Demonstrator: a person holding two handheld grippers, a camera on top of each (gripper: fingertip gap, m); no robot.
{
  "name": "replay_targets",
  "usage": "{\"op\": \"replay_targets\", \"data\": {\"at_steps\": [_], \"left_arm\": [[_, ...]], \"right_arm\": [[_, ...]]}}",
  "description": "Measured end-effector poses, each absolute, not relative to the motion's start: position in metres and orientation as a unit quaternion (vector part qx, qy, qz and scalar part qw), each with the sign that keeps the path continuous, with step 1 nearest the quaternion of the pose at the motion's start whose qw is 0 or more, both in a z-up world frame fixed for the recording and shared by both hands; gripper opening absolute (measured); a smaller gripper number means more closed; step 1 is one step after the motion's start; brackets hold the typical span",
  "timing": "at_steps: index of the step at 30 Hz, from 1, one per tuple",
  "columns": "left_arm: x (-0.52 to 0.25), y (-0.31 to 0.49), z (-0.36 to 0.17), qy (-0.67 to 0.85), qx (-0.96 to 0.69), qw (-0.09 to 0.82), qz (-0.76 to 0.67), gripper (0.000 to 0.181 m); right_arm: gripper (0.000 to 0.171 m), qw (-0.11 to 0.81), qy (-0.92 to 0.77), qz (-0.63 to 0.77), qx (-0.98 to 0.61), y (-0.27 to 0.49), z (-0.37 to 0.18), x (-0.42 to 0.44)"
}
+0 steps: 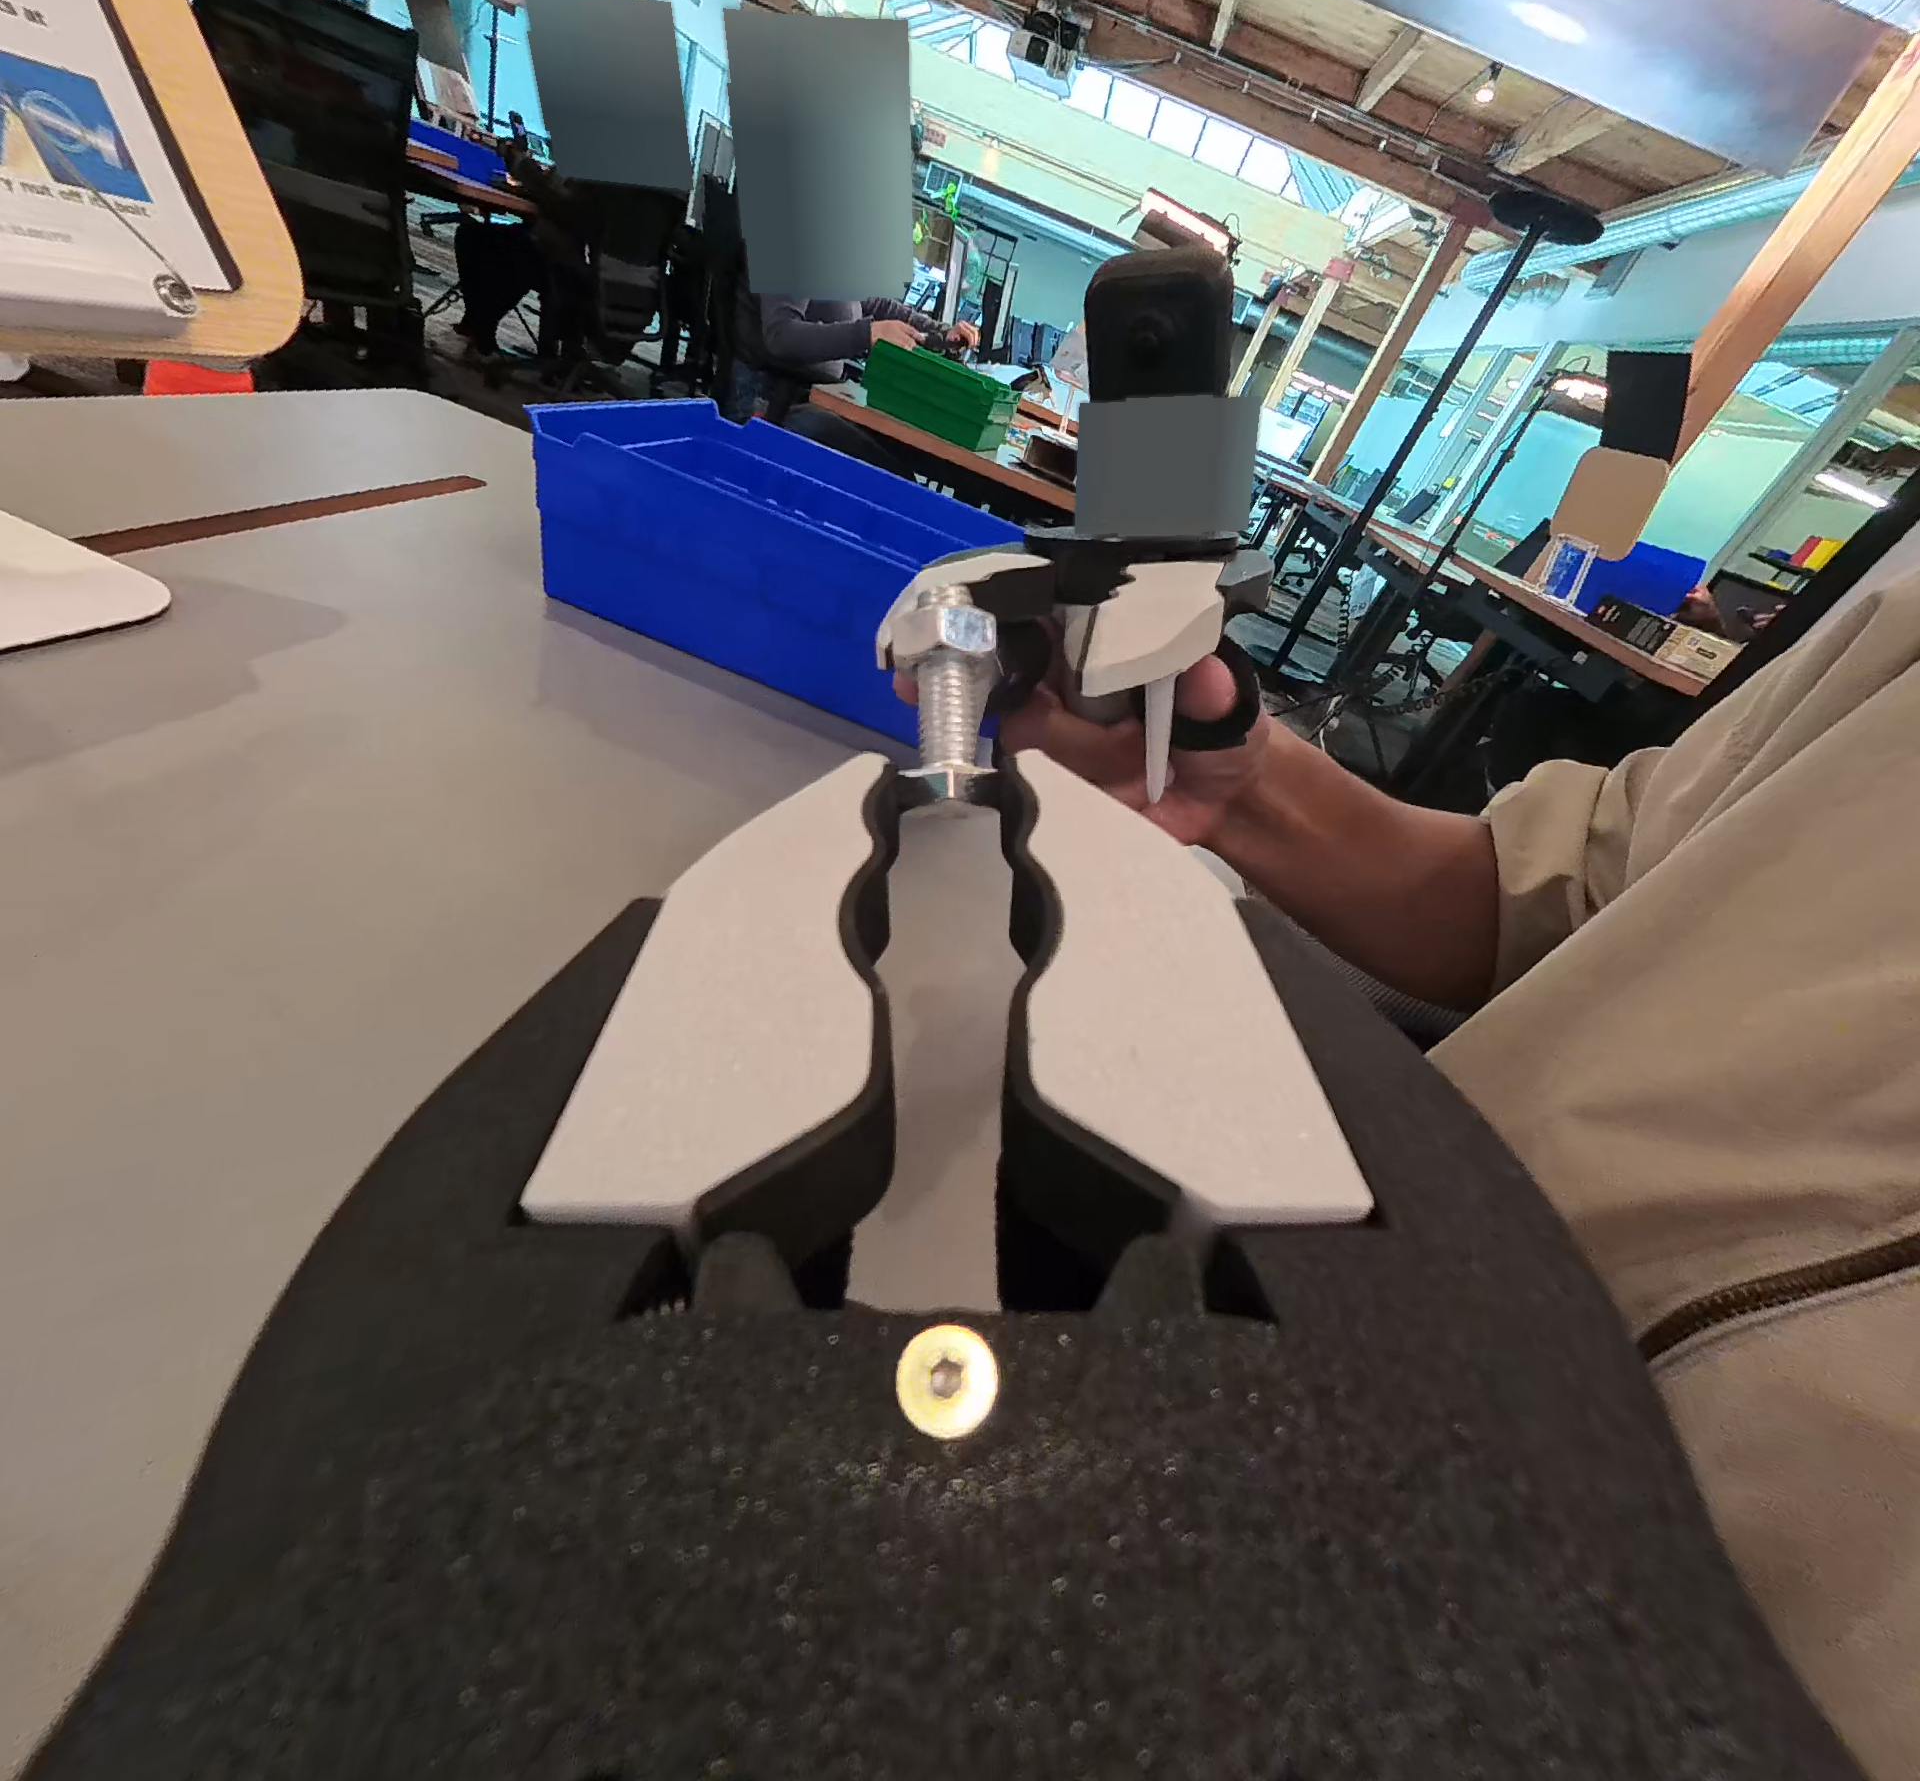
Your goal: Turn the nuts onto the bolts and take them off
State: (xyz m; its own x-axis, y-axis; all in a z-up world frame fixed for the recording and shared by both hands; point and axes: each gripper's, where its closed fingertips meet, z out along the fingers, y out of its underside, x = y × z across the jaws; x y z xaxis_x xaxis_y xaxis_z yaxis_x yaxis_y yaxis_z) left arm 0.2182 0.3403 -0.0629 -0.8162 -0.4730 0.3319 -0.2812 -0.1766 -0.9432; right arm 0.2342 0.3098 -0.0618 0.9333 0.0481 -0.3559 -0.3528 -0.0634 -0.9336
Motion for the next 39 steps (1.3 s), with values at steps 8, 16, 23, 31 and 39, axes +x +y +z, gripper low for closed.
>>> {"op": "replay_targets", "data": {"at_steps": [8,16,23,31,39], "left_arm": [[0.218,0.34,-0.064,0.641,-0.294,0.062,-0.706,0.018],[0.209,0.334,-0.077,0.778,-0.224,0.078,-0.582,0.018],[0.202,0.327,-0.09,0.847,-0.174,0.053,-0.5,0.018],[0.218,0.329,-0.06,0.77,-0.215,0.143,-0.583,0.044],[0.235,0.409,-0.071,0.555,-0.461,0.449,-0.527,0.046]], "right_arm": [[0.045,0.676,0.1,0.148,-0.715,0.31,-0.058,0.235],[0.037,0.594,-0.027,0.121,-0.795,0.328,-0.07,0.213],[0.019,0.563,-0.086,0.109,-0.815,0.338,-0.076,0.202],[0.019,0.623,-0.06,0.062,-0.777,0.321,-0.061,0.217],[0.018,0.627,0.144,-0.126,-0.756,0.29,-0.079,0.268]]}}
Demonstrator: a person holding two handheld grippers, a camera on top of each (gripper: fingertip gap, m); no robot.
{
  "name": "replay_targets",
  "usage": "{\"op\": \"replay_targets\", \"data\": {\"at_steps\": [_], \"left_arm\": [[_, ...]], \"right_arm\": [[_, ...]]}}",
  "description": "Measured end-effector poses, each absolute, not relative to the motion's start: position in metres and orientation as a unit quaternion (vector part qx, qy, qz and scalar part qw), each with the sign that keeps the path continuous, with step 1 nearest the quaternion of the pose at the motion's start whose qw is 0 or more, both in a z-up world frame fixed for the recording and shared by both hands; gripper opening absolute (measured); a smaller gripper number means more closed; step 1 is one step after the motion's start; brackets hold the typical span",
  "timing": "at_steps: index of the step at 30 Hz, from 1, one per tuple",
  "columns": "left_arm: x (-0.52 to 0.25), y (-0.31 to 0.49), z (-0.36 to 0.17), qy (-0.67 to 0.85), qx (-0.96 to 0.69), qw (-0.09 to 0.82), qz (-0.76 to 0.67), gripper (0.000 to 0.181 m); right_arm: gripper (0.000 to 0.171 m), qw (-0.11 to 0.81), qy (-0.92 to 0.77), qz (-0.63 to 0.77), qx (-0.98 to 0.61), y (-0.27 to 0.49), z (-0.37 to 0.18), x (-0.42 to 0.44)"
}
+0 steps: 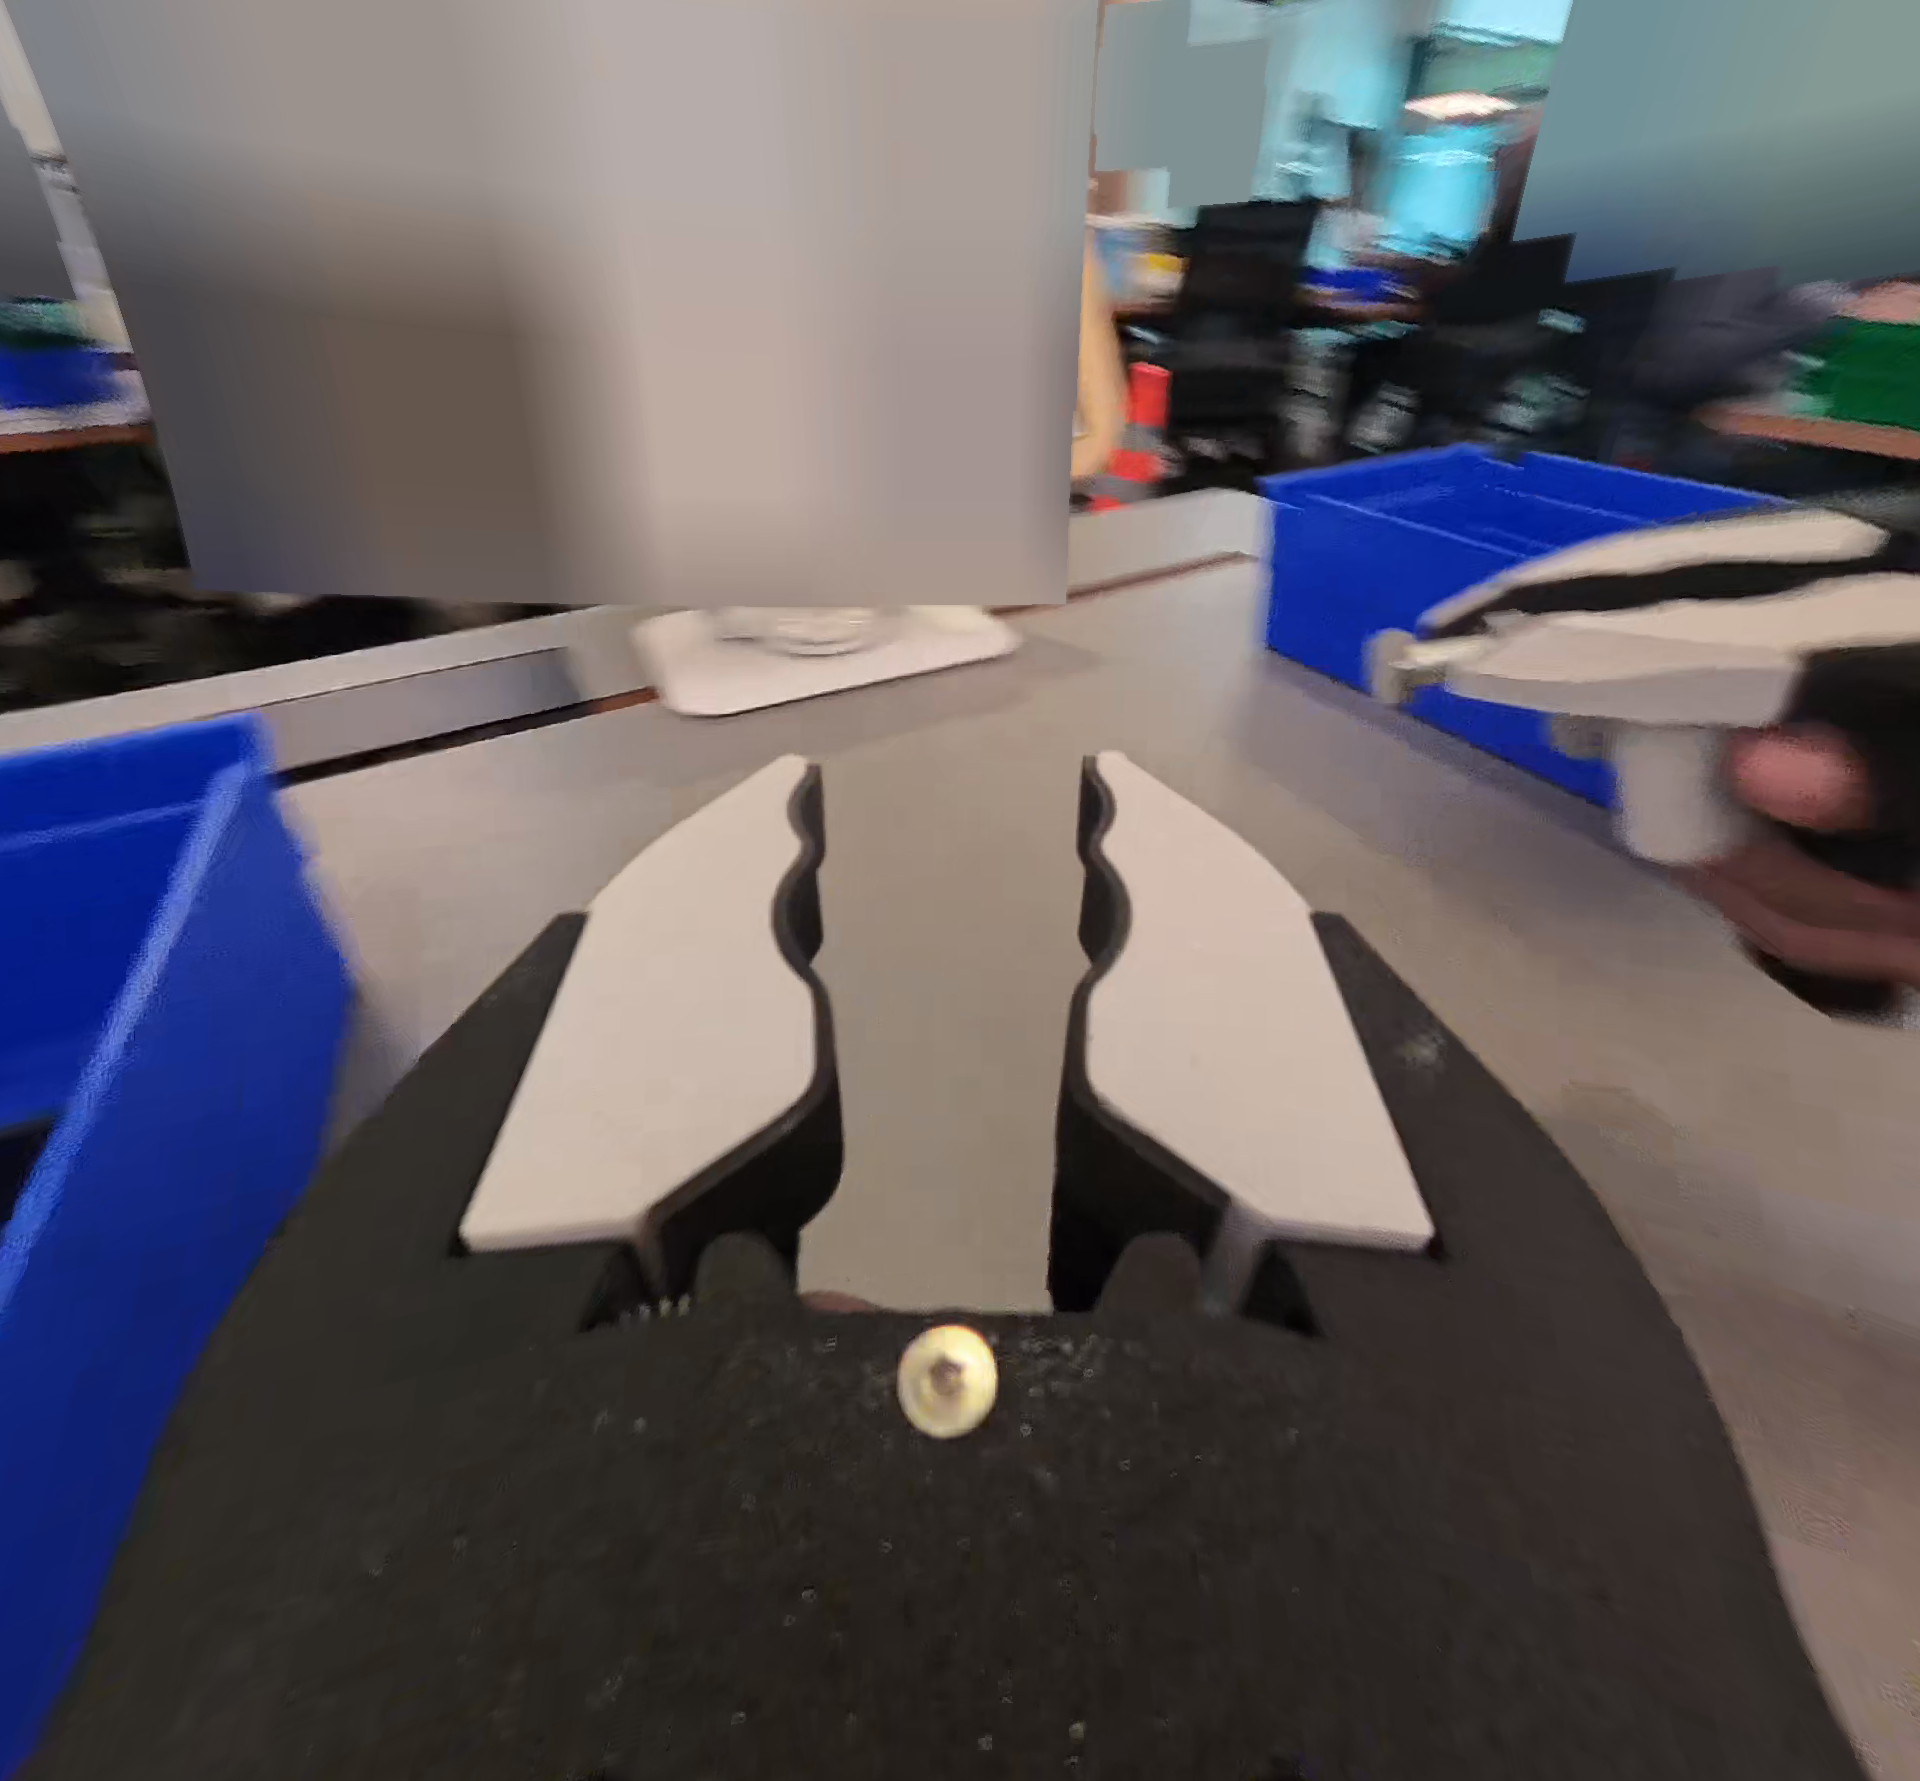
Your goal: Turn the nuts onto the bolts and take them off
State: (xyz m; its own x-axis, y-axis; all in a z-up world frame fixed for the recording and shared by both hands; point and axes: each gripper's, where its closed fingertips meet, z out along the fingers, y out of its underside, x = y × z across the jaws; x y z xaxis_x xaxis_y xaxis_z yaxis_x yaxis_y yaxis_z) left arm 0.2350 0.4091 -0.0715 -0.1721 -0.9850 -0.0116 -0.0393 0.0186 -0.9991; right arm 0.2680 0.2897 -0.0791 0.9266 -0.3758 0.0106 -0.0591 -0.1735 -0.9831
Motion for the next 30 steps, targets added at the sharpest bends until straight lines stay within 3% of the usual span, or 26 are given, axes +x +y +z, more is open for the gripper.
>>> {"op": "replay_targets", "data": {"at_steps": [6,12,19,24,30], "left_arm": [[0.224,0.429,-0.111,0.493,-0.537,0.48,-0.487,0.042],[0.224,0.423,-0.108,0.502,-0.514,0.494,-0.489,0.04],[0.222,0.414,-0.106,0.516,-0.495,0.481,-0.508,0.043],[0.222,0.411,-0.107,0.52,-0.491,0.467,-0.52,0.043],[0.222,0.412,-0.106,0.518,-0.492,0.461,-0.526,0.043]], "right_arm": [[0.018,0.612,0.282,-0.218,-0.706,0.261,-0.109,0.278],[0.018,0.611,0.304,-0.245,-0.689,0.245,-0.114,0.277],[0.018,0.582,0.327,-0.376,-0.642,0.157,-0.047,0.332],[0.019,0.487,0.394,-0.411,-0.662,0.051,-0.046,0.429],[0.019,0.31,0.47,-0.331,-0.757,-0.013,-0.142,0.491]]}}
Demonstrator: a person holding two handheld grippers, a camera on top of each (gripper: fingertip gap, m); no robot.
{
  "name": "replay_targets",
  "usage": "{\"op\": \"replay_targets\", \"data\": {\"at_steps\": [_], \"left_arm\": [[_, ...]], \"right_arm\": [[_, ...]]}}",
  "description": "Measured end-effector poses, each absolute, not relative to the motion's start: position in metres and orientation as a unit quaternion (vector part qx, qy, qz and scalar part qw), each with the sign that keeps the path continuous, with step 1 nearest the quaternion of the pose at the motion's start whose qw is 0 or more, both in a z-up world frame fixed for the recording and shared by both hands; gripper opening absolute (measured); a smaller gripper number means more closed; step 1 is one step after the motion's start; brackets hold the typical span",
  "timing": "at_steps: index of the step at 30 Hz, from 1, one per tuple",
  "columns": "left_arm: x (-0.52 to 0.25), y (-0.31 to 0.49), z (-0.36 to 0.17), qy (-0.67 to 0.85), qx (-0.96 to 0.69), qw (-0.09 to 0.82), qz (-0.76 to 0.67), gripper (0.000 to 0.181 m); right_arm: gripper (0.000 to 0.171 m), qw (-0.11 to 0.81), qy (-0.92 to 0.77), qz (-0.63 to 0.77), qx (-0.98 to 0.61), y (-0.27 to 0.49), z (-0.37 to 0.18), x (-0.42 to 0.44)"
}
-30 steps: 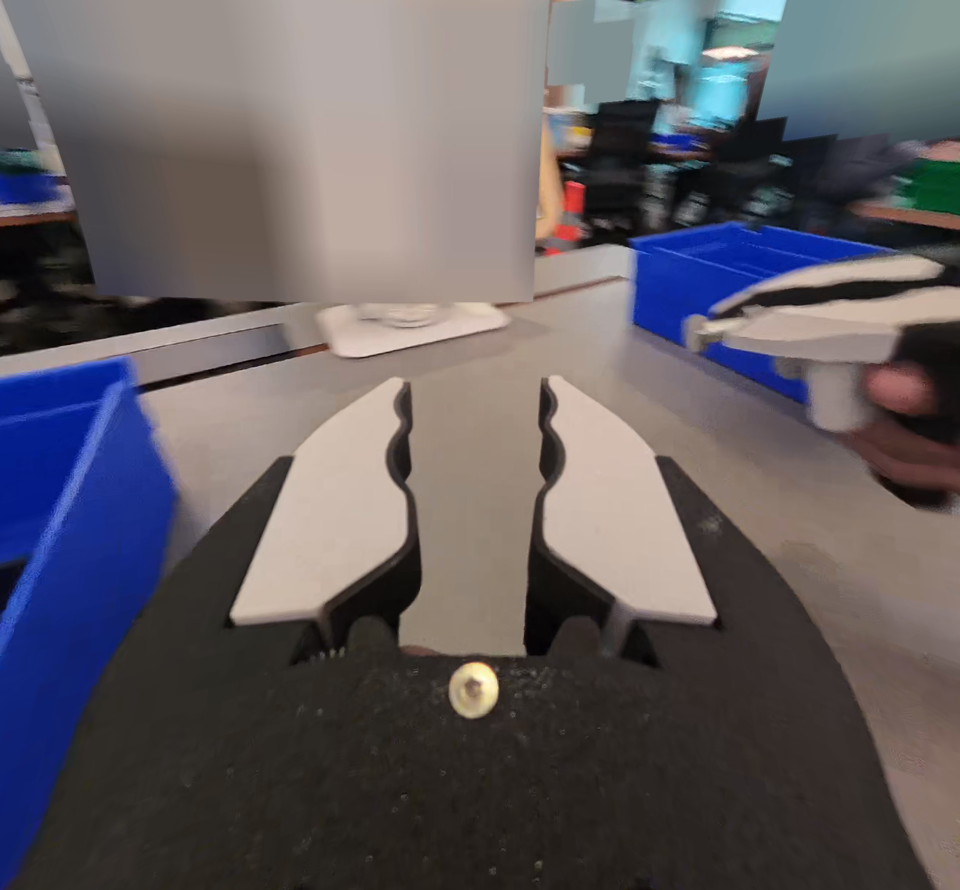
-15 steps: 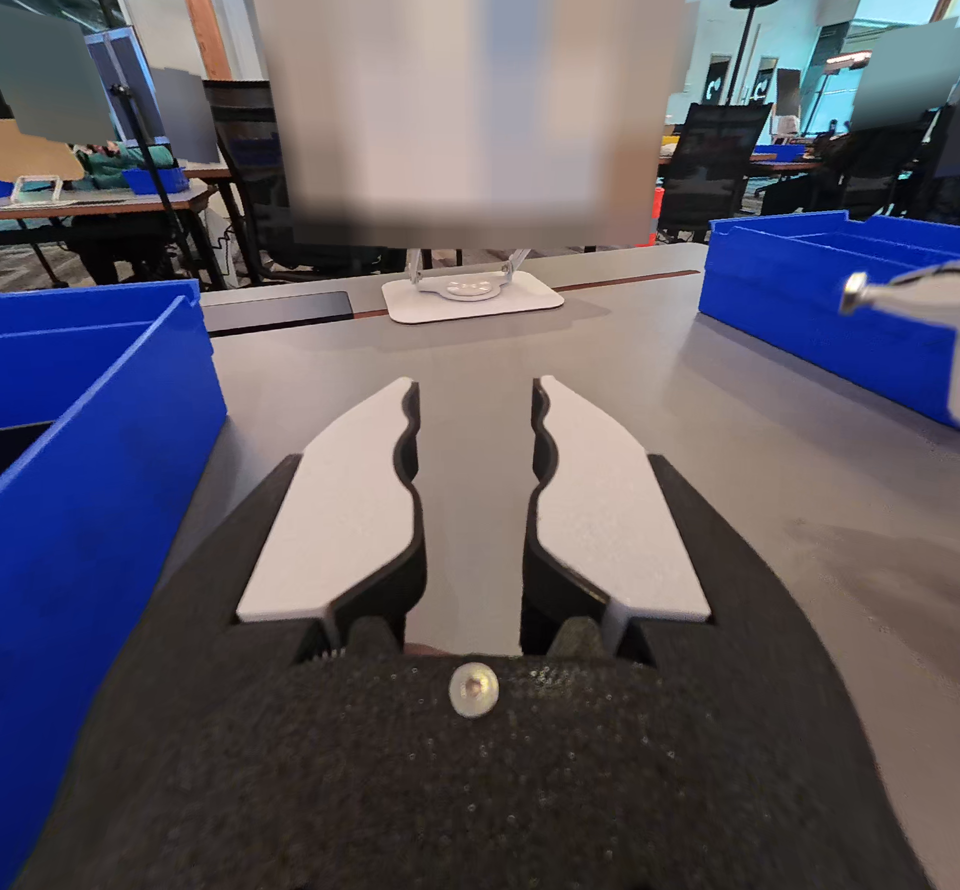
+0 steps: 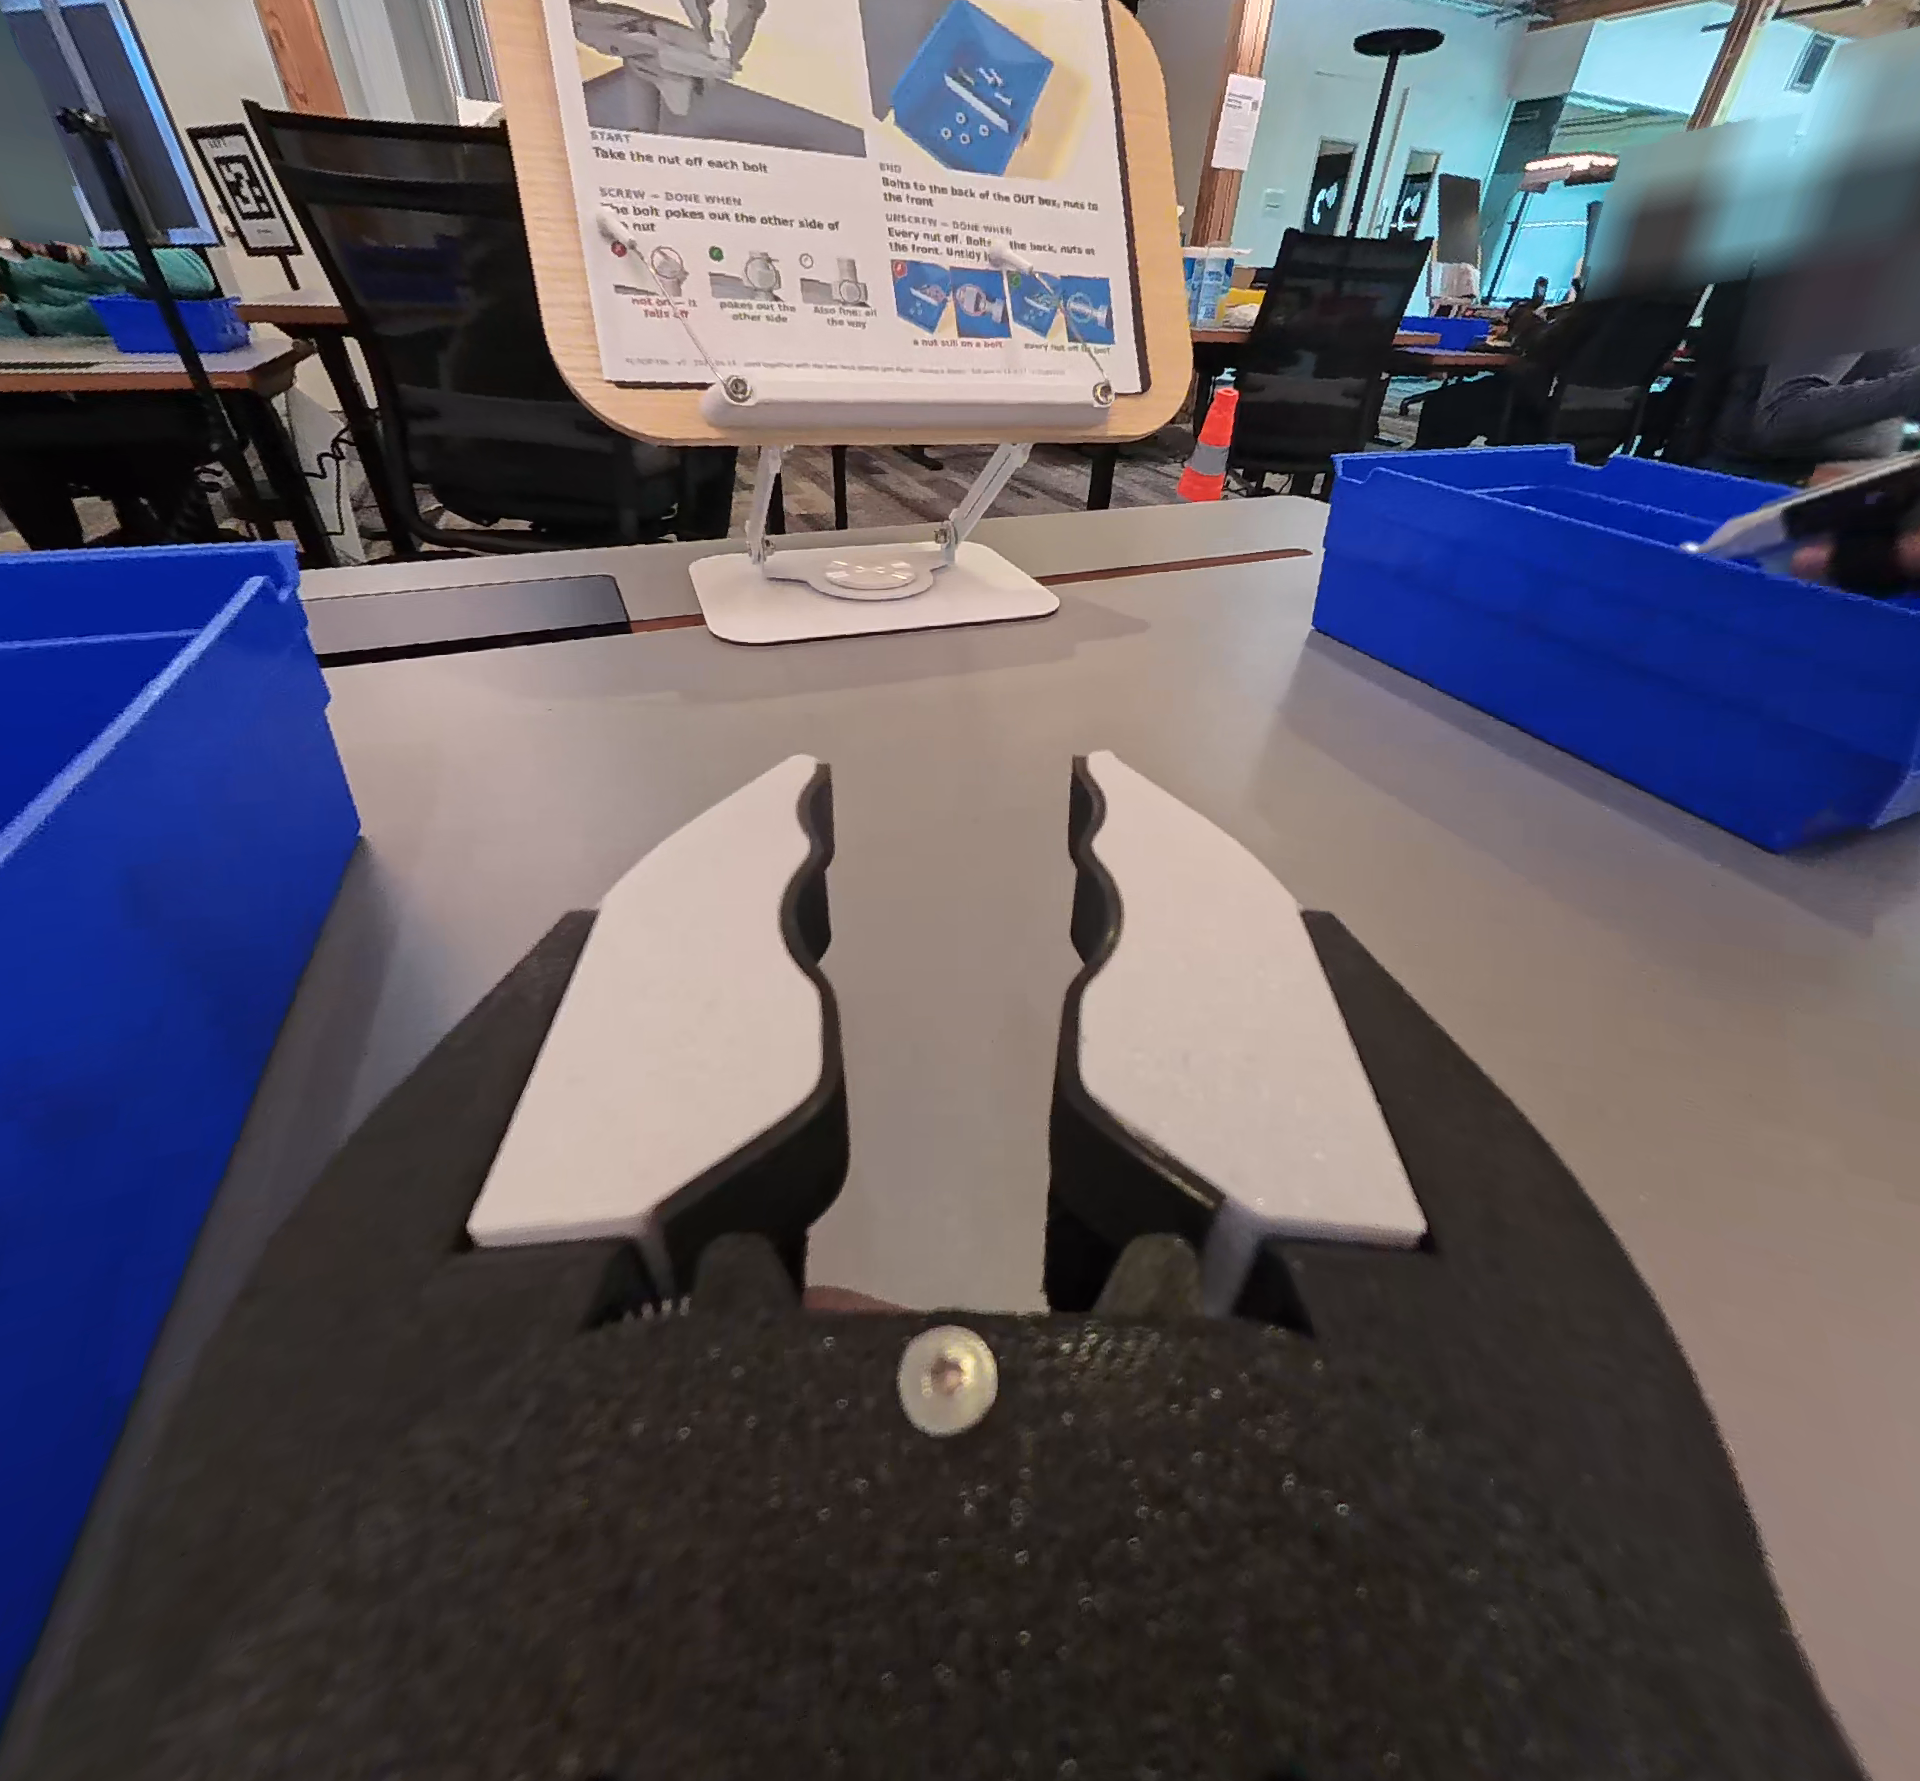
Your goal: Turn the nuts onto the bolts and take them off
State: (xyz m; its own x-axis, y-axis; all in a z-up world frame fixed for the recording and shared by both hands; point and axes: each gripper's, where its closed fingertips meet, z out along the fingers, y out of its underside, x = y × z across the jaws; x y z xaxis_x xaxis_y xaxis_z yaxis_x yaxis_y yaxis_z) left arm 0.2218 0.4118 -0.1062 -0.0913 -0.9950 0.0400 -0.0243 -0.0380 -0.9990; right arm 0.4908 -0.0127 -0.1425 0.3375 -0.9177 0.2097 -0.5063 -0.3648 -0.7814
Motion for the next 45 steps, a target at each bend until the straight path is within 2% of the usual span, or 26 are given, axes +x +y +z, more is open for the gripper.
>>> {"op": "replay_targets", "data": {"at_steps": [5,9,19,28,34,37,40,42,45], "left_arm": [[0.222,0.409,-0.107,0.526,-0.489,0.458,-0.524,0.043],[0.222,0.407,-0.108,0.531,-0.484,0.459,-0.522,0.043],[0.223,0.404,-0.109,0.54,-0.481,0.457,-0.518,0.043],[0.223,0.402,-0.111,0.547,-0.479,0.46,-0.51,0.046],[0.225,0.406,-0.109,0.531,-0.492,0.451,-0.522,0.052],[0.23,0.411,-0.112,0.528,-0.509,0.433,-0.524,0.056],[0.234,0.419,-0.114,0.52,-0.526,0.416,-0.528,0.058],[0.236,0.423,-0.117,0.515,-0.542,0.398,-0.532,0.059],[0.239,0.426,-0.12,0.509,-0.555,0.386,-0.534,0.062]], "right_arm": [[0.02,0.215,0.483,-0.32,-0.786,-0.022,-0.165,0.503],[0.019,0.185,0.481,-0.304,-0.801,-0.021,-0.186,0.512],[0.02,0.162,0.502,-0.301,-0.795,-0.029,-0.204,0.513],[0.034,0.17,0.503,-0.308,-0.79,-0.031,-0.202,0.515],[0.048,0.248,0.468,-0.378,-0.759,-0.005,-0.135,0.497],[0.046,0.374,0.428,-0.377,-0.731,0.051,-0.078,0.455],[0.046,0.484,0.376,-0.348,-0.71,0.115,-0.043,0.4],[0.043,0.551,0.347,-0.305,-0.696,0.158,-0.037,0.363],[0.043,0.586,0.319,-0.259,-0.699,0.209,-0.058,0.323]]}}
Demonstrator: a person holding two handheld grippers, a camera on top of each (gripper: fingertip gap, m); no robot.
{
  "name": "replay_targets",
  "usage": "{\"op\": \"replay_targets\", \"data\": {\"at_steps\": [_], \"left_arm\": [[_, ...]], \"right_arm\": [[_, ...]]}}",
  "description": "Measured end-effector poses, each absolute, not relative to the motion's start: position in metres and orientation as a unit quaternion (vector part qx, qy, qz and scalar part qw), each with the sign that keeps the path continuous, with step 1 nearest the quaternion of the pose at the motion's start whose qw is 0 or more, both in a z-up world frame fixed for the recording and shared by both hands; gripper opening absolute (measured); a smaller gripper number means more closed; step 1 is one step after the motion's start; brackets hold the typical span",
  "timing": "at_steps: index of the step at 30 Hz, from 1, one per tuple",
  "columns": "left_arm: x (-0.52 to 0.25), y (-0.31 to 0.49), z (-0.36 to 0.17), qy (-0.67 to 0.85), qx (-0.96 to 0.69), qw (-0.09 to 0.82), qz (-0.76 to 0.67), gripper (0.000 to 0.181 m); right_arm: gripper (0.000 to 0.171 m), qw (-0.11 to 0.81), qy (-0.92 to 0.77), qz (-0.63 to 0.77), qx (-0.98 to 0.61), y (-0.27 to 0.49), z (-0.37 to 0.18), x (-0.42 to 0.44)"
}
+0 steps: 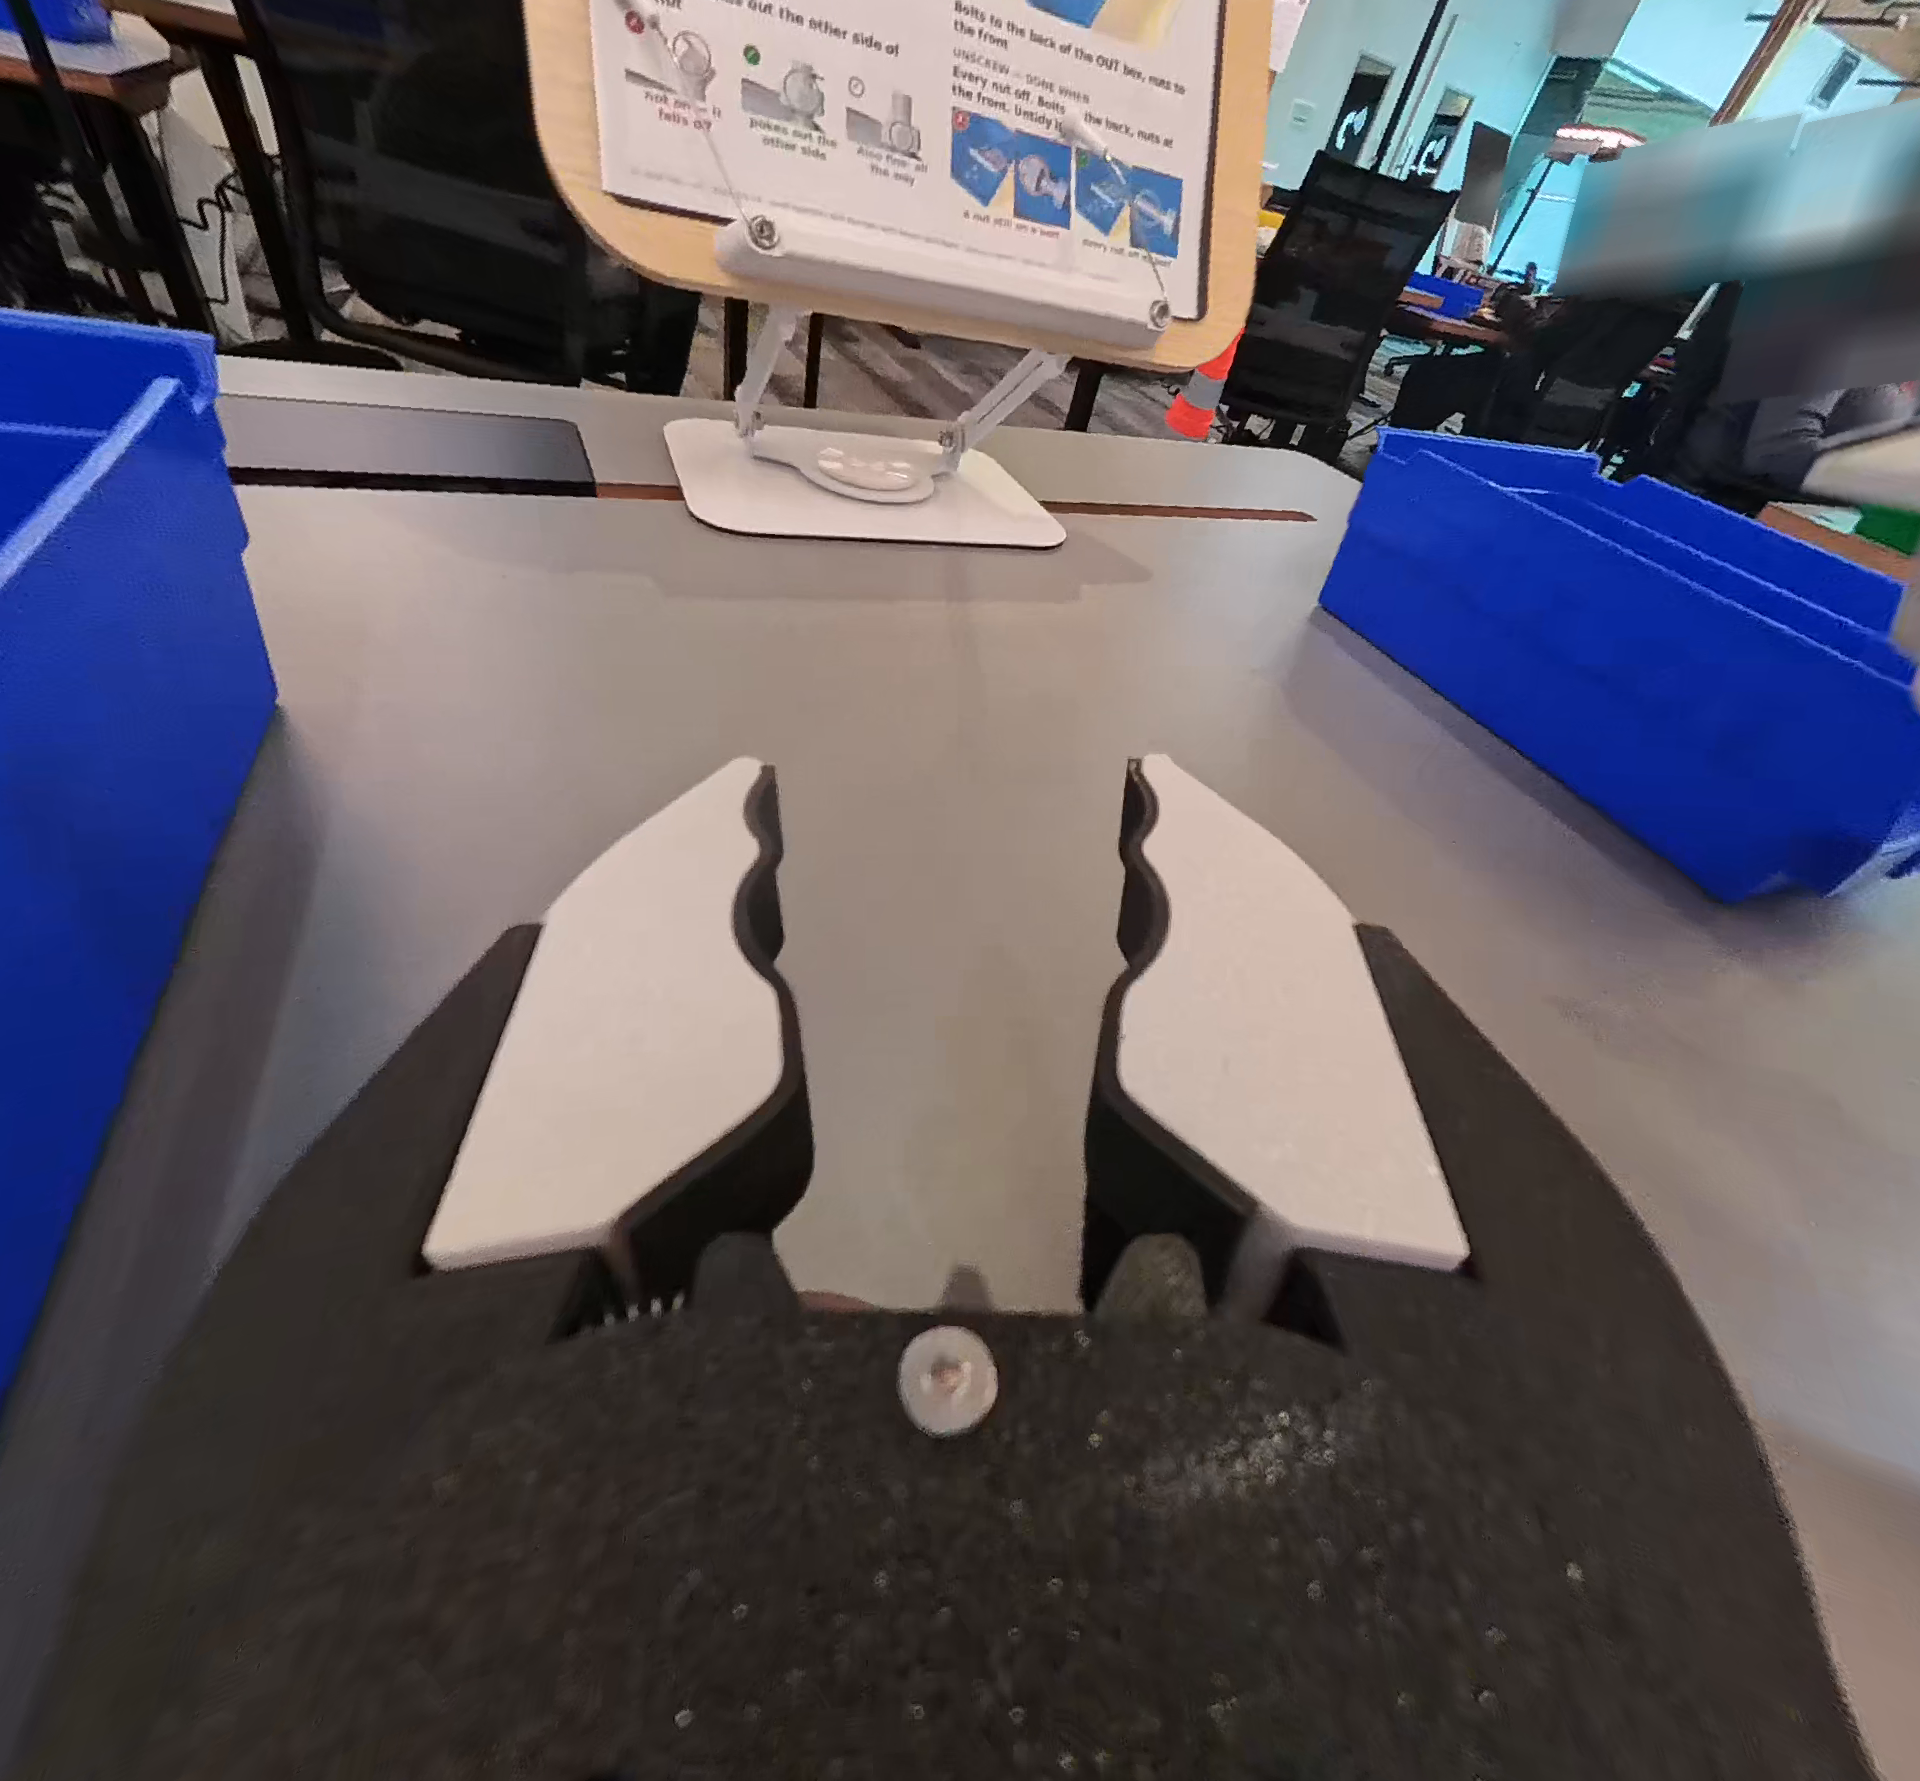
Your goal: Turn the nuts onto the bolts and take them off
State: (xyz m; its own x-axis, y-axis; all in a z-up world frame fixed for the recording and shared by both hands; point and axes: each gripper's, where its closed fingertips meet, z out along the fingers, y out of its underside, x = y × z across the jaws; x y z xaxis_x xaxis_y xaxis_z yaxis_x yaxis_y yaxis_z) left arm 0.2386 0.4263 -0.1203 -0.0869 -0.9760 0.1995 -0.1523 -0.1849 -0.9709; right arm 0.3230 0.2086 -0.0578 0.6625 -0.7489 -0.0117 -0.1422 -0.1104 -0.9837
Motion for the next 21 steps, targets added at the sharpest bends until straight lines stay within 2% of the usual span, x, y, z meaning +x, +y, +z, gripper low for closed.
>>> {"op": "replay_targets", "data": {"at_steps": [3,9,16,21], "left_arm": [[0.24,0.425,-0.123,0.512,-0.557,0.384,-0.529,0.067],[0.238,0.423,-0.121,0.507,-0.555,0.383,-0.537,0.072],[0.238,0.413,-0.123,0.522,-0.545,0.367,-0.544,0.082],[0.238,0.401,-0.126,0.543,-0.537,0.35,-0.543,0.076]], "right_arm": [[0.051,0.574,0.296,-0.236,-0.726,0.243,-0.092,0.299],[0.055,0.565,0.298,-0.178,-0.749,0.266,-0.133,0.281],[0.054,0.558,0.297,-0.179,-0.754,0.26,-0.141,0.281],[0.054,0.554,0.302,-0.17,-0.757,0.26,-0.147,0.285]]}}
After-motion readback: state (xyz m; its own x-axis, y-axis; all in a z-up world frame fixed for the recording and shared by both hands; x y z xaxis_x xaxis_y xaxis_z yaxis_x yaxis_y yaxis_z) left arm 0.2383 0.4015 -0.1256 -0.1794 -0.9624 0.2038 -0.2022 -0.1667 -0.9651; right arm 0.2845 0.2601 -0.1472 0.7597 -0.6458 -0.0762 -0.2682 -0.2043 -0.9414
